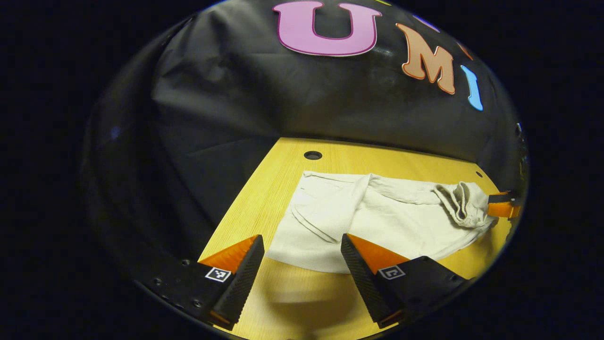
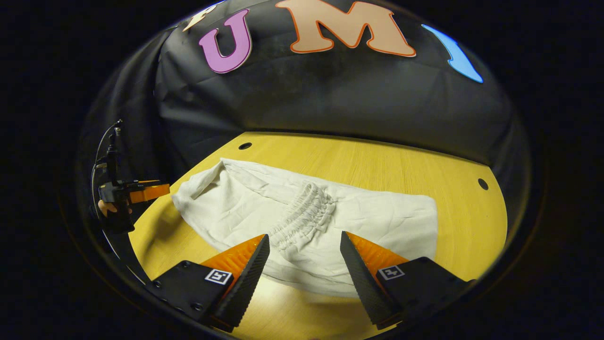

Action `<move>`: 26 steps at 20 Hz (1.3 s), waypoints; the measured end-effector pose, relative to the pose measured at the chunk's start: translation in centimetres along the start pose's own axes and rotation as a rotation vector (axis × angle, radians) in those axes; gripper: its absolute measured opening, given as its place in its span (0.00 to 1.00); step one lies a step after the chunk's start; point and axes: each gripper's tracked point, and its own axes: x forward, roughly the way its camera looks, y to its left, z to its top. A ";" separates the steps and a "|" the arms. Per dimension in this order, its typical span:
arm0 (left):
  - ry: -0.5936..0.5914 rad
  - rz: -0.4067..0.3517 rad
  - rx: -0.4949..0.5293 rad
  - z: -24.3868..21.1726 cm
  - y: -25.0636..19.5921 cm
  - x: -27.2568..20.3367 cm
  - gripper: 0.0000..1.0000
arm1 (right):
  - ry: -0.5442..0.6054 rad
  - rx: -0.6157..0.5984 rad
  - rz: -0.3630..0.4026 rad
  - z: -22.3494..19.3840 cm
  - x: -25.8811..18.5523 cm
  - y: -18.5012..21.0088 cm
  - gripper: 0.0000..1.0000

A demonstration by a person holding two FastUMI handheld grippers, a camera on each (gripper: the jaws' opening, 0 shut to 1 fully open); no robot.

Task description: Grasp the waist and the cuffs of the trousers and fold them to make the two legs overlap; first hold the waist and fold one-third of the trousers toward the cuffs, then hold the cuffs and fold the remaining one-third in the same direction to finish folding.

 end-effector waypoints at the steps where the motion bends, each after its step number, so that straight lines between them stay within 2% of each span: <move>1: 0.009 -0.005 0.011 -0.1 0.3 1.0 0.96 | 0.005 -0.002 -0.013 -0.2 0.0 -0.3 0.92; 2: 0.019 -0.011 0.022 -0.1 0.4 2.0 0.95 | 0.011 -0.002 -0.025 -0.3 -0.2 -0.6 0.96; 4: 0.035 -0.015 0.039 -0.3 0.9 4.0 0.95 | 0.028 0.006 -0.045 -0.8 -0.4 -0.9 0.96; 5: 0.042 -0.021 0.046 -0.4 1.0 4.8 0.95 | 0.035 0.010 -0.054 -0.9 -0.6 -1.1 0.92; 6: 0.059 -0.024 0.058 -0.8 1.1 5.4 0.95 | 0.040 0.012 -0.062 -1.1 -0.7 -1.2 0.92; 7: 0.079 -0.028 0.068 -1.3 1.1 5.8 0.95 | 0.045 0.013 -0.070 -1.2 -0.7 -1.4 0.97; 8: 0.099 -0.038 0.073 -1.8 0.9 5.9 0.95 | 0.050 0.013 -0.076 -1.4 -0.8 -1.5 0.92; 9: 0.112 -0.047 0.072 -2.1 0.7 6.1 0.95 | 0.052 0.011 -0.080 -1.4 -0.9 -1.6 0.97; 10: 0.127 -0.055 0.069 -2.5 0.6 6.4 0.96 | 0.051 0.009 -0.083 -1.3 -1.0 -1.7 0.97; 11: 0.113 -0.057 0.063 -2.3 0.6 6.5 0.95 | 0.049 0.009 -0.086 -1.3 -1.0 -1.7 0.92; 13: 0.127 -0.056 0.058 -2.6 0.3 6.5 0.94 | 0.045 0.009 -0.088 -1.2 -1.2 -1.8 0.92; 14: 0.122 -0.059 0.051 -2.6 0.1 6.5 0.94 | 0.043 0.006 -0.089 -1.1 -1.2 -2.0 0.97; 15: 0.132 -0.058 0.053 -2.6 -0.3 6.5 0.87 | 0.042 0.005 -0.091 -1.1 -1.3 -2.0 0.92; 16: 0.135 -0.063 0.052 -2.7 -0.7 6.4 0.80 | 0.042 0.007 -0.091 -1.2 -1.3 -2.1 0.92; 18: 0.142 -0.060 0.043 -2.6 -1.4 6.5 0.62 | 0.042 0.013 -0.092 -1.1 -1.3 -2.1 0.92; 19: 0.137 -0.068 0.034 -2.5 -1.8 6.5 0.49 | 0.040 0.016 -0.092 -1.0 -1.4 -2.1 0.92; 20: 0.133 -0.077 0.020 -2.5 -2.3 6.6 0.42 | 0.036 0.019 -0.093 -1.0 -1.3 -2.2 0.92; 21: 0.125 -0.082 0.008 -2.2 -2.6 6.5 0.22 | 0.032 0.024 -0.091 -0.9 -1.3 -2.2 0.92; 23: 0.125 -0.069 0.013 -2.0 -2.9 6.7 0.00 | 0.025 0.035 -0.090 -0.8 -1.5 -2.2 0.92; 24: 0.152 -0.058 0.026 -2.2 -2.8 6.5 0.00 | 0.019 0.038 -0.089 -0.7 -1.6 -2.2 0.96; 26: 0.147 -0.067 0.024 -1.3 -3.9 6.0 0.00 | 0.002 0.039 -0.093 -0.5 -1.7 -2.3 0.96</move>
